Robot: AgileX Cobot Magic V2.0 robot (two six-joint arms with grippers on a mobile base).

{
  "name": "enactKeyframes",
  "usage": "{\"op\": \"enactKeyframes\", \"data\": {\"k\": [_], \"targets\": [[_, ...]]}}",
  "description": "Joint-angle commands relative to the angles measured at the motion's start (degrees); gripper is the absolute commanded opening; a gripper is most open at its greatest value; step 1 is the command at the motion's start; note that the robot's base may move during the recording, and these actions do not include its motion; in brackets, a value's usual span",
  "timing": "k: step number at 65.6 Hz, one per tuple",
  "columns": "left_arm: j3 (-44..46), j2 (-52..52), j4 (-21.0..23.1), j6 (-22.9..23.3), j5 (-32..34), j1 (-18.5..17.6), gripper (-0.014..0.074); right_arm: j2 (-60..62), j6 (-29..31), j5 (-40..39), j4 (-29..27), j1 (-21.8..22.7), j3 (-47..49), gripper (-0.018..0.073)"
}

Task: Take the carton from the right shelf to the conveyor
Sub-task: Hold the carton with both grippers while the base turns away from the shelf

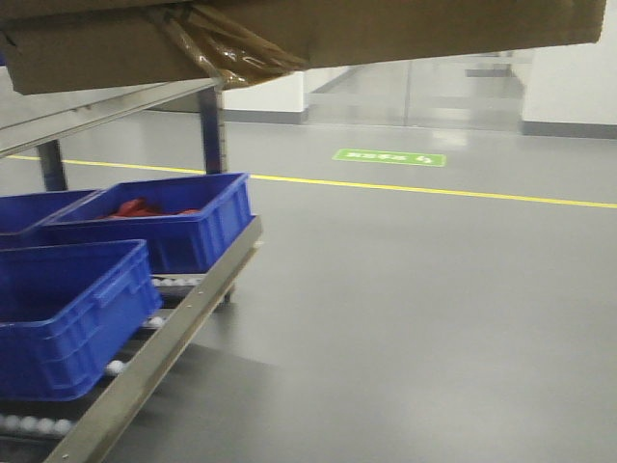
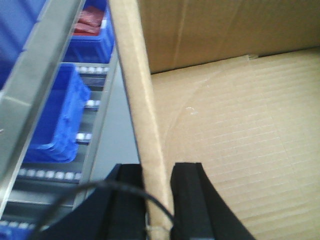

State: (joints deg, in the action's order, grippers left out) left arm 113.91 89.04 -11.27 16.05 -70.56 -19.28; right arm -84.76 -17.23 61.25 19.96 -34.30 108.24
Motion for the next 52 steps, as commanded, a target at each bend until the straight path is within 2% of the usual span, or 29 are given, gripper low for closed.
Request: {"op": "enactKeyframes", "data": {"k": [1, 52], "targets": [[0.5, -1.0, 3.1, -0.5, 2.3, -0.6, -0.0020, 0.4, 0.6, -4.3, -0.3, -0.1, 0.2, -0.0067], [0.5, -1.0, 3.1, -0.5, 2.3, -0.6, -0.0020, 0.4, 0.6, -4.3, -0.3, -0.1, 0.2, -0.0067]]}}
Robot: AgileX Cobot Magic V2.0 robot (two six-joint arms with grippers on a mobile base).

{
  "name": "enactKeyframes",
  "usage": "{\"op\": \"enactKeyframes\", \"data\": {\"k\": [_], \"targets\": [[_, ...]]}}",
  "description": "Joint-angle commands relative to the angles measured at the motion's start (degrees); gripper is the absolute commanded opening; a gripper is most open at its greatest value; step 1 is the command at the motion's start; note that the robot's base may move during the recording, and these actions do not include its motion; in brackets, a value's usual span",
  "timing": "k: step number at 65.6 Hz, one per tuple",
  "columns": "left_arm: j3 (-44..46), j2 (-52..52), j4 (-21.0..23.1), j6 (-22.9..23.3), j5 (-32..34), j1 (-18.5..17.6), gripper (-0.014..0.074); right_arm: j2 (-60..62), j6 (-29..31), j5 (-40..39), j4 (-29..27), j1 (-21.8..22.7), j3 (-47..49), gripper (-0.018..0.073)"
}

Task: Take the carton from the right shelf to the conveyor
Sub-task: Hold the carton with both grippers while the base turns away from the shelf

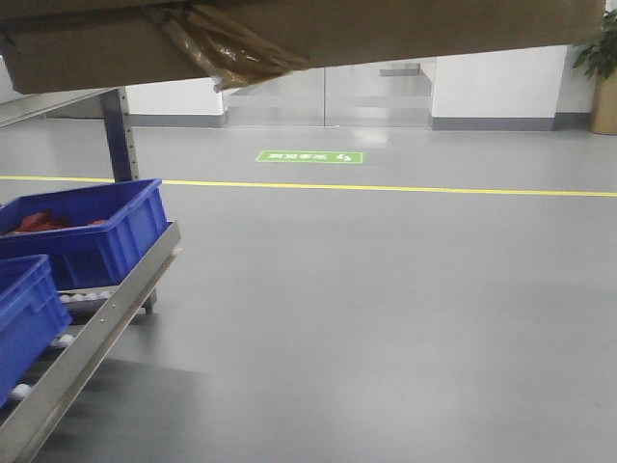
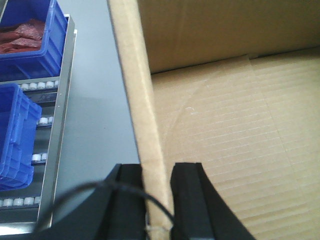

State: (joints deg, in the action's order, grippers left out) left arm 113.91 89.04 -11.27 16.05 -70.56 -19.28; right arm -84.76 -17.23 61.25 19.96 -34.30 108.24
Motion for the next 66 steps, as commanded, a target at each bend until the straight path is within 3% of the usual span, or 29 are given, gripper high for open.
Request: {"op": "enactKeyframes", "data": {"k": [1, 66], "targets": [[0.5, -1.0, 3.1, -0.5, 2.3, -0.6, -0.0020, 0.4, 0.6, -4.3, -0.3, -0.1, 0.2, -0.0067], [0.5, -1.0, 3.1, -0.5, 2.3, -0.6, -0.0020, 0.4, 0.6, -4.3, -0.3, -0.1, 0.2, -0.0067]]}}
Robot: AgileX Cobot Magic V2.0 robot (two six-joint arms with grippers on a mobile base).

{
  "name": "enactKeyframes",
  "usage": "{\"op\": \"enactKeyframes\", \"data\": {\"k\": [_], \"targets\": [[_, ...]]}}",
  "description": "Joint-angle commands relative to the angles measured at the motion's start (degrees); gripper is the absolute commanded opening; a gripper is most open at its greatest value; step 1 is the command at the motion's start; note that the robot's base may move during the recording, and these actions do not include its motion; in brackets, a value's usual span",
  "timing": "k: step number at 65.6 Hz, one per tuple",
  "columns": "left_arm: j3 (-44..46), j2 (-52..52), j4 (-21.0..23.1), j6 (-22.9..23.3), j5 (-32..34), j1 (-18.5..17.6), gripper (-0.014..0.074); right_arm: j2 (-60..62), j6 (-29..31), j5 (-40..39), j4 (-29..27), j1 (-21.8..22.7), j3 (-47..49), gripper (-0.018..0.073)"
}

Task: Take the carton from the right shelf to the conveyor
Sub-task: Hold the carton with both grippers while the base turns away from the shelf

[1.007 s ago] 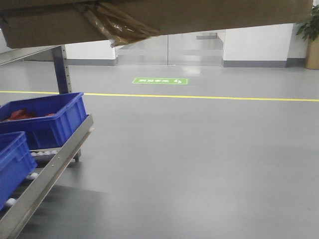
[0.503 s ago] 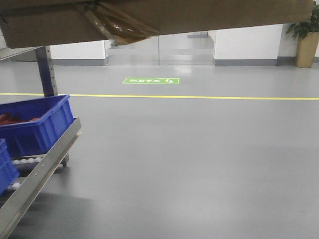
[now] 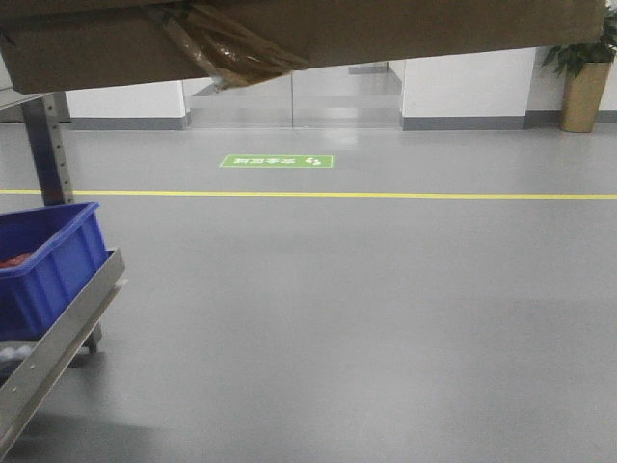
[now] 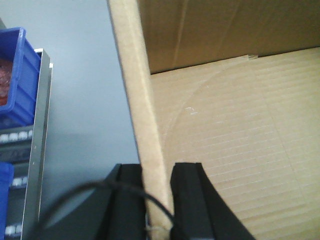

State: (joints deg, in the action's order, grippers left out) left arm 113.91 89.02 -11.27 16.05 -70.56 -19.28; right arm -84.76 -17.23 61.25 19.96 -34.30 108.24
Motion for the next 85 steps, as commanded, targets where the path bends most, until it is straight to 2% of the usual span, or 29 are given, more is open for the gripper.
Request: {"op": "enactKeyframes", "data": {"k": [1, 85], "targets": [[0.5, -1.0, 3.1, -0.5, 2.2, -0.6, -0.0020, 0.4, 0.6, -4.3, -0.3, -0.1, 0.2, -0.0067], [0.5, -1.0, 2.9, -0.5, 2.7, -0.4, -0.0020, 0.4, 0.6, -4.7, -0.3, -0.1, 0.2, -0.0067]]}}
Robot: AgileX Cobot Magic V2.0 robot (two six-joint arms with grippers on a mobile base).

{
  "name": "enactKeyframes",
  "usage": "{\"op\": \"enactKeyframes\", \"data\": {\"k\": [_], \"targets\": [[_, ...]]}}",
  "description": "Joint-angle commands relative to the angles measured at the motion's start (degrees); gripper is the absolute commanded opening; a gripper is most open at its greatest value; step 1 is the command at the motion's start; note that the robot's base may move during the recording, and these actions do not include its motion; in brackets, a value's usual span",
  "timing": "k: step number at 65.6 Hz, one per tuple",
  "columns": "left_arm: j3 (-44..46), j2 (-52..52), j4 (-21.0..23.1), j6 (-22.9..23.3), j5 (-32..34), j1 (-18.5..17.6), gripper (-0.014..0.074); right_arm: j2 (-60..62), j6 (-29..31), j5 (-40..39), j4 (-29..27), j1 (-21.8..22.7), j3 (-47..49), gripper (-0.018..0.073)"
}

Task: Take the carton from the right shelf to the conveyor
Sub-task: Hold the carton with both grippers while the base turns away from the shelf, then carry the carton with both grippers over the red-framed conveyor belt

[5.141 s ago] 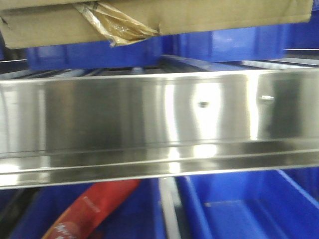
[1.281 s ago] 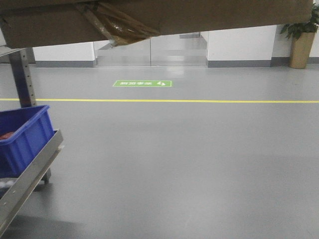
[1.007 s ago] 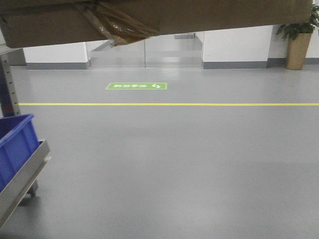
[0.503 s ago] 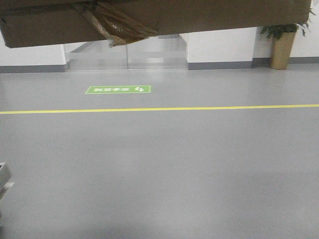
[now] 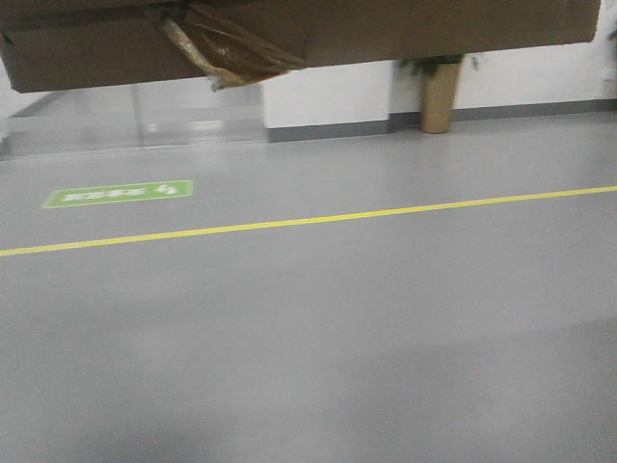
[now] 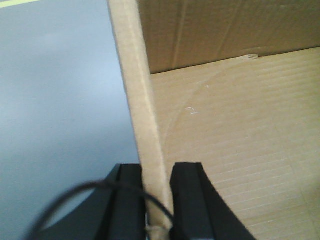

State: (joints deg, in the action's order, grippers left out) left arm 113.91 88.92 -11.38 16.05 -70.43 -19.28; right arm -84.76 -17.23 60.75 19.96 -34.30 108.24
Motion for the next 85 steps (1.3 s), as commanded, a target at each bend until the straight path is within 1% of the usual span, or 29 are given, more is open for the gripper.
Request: {"op": "enactKeyframes", "data": {"k": [1, 19, 31, 85], "targets": [[0.5, -0.9, 3.1, -0.5, 2.6, -0.4, -0.0020, 0.4, 0.6, -4.2, -0.3, -0.1, 0.2, -0.0067], [0.5, -0.9, 3.1, -0.5, 2.6, -0.4, -0.0020, 0.4, 0.6, -4.2, -0.3, -0.1, 0.2, -0.0067], [0.5, -0.9, 1.7, -0.5, 2.6, -0.4, -0.0020, 0.4, 0.6, -4.2, -0.3, -0.1, 0.2, -0.0067], [0.5, -0.9, 1.4, -0.5, 2.6, -0.4, -0.0020, 0.4, 0.6, -4.3, -0.3, -0.1, 0.2, -0.0067]]}}
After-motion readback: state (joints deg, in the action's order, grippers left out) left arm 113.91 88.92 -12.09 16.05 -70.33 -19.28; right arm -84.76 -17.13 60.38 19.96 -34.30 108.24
